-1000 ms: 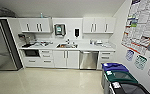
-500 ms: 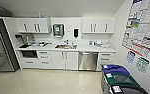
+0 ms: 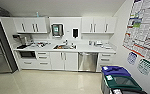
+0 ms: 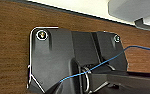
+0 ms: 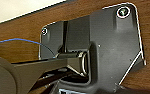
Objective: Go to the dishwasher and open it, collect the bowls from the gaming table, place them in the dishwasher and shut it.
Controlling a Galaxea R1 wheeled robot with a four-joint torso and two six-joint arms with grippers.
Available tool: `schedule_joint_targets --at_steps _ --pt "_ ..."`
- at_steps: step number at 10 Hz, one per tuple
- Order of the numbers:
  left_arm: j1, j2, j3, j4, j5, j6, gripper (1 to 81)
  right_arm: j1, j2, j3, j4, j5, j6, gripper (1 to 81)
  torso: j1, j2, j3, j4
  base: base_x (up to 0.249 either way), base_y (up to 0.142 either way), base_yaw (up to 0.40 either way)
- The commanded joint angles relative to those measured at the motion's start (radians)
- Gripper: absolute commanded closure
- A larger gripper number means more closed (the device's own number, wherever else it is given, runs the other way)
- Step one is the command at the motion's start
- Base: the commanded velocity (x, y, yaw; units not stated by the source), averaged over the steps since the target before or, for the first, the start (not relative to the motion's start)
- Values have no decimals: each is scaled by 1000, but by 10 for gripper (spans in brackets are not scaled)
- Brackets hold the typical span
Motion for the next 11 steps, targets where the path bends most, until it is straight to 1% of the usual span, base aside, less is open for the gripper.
schedule_joint_targets --at_steps 1,7,11 --pt "-40 -22 12 14 49 4 10 39 -24 19 1 -65 -4 10 0 0 0 0 96 0 0" --pt "-39 -19 12 15 47 4 10 41 -26 19 3 -65 -4 10 0 0 0 0 92 0 0" --pt "-39 -17 12 17 47 4 10 42 -24 14 3 -65 -4 10 0 0 0 0 130 0 0"
